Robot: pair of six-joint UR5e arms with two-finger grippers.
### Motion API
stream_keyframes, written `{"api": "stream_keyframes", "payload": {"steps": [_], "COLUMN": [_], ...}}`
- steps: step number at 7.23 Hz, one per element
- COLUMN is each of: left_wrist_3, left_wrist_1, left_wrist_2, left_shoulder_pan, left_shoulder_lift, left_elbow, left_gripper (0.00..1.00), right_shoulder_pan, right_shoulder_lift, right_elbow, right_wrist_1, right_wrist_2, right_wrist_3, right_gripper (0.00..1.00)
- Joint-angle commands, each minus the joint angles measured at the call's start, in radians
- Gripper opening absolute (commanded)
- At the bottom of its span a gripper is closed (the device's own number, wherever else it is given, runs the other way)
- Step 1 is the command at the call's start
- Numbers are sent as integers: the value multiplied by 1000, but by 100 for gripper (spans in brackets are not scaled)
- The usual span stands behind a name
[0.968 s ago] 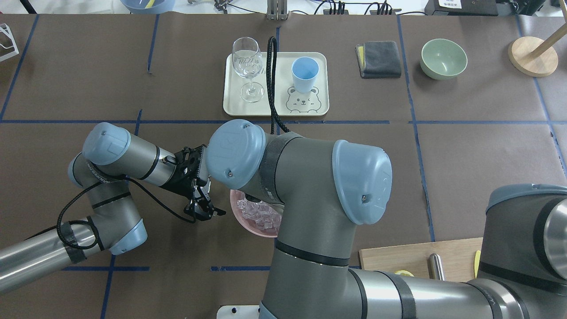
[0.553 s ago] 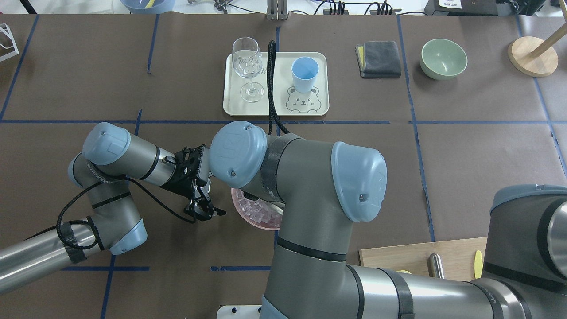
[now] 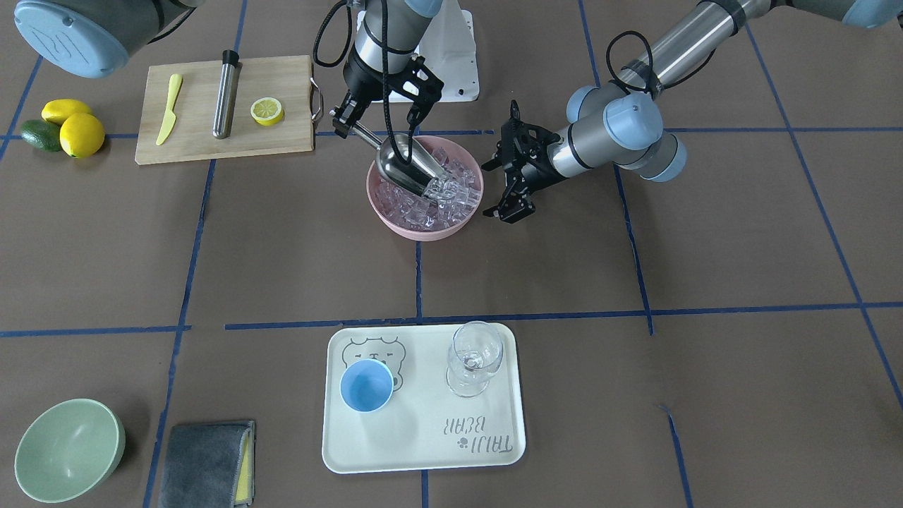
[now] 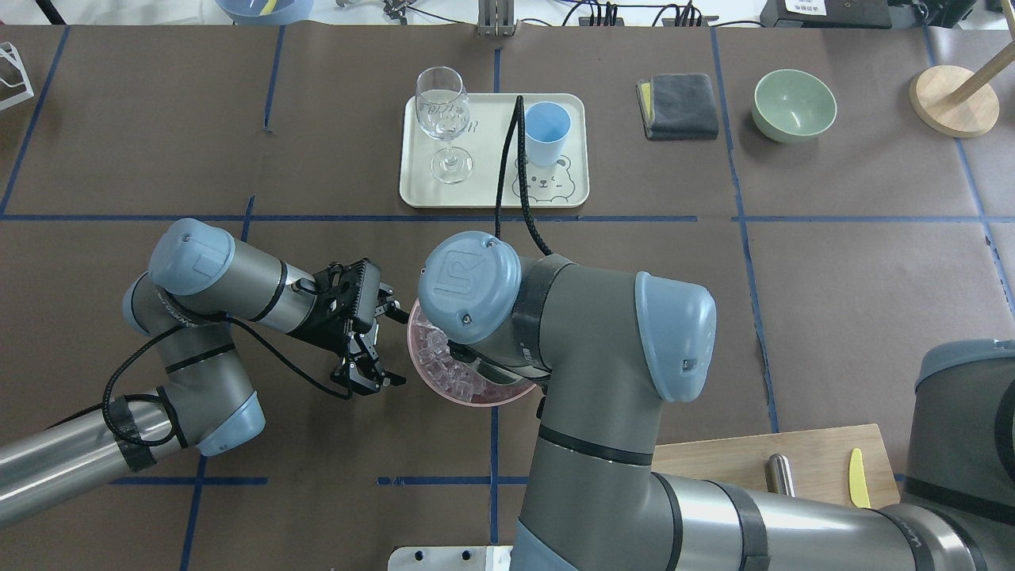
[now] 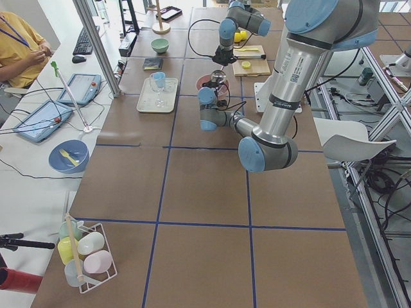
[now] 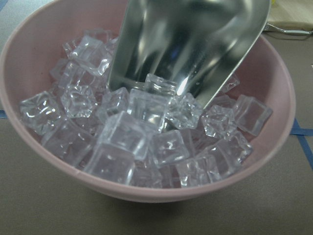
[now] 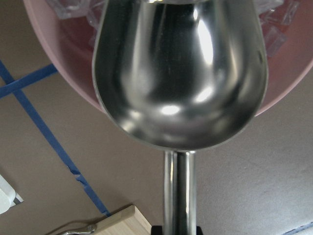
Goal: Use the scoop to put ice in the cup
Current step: 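Dip the scoop into the ice cubes with the right gripper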
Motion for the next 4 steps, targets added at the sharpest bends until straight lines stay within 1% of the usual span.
{"api": "stream_keyframes", "payload": {"steps": [1, 3, 4], "left_wrist_3": [0, 0, -1], "left_wrist_1": [0, -1, -3], "left_wrist_2": [0, 0, 0], "left_shoulder_pan": [1, 6, 6], "left_shoulder_lift": [-3, -3, -3], "left_elbow": [-2, -5, -8], "left_gripper": [100, 100, 100], "right_shoulder_pan": [1, 6, 12], "right_shoulder_lift": [-77, -132, -149], "right_elbow": [32, 35, 38], "right_wrist_1": [93, 188, 216], "right_wrist_2": [14, 22, 57], "right_wrist_3": [11, 14, 17], "right_gripper": [0, 0, 0]}}
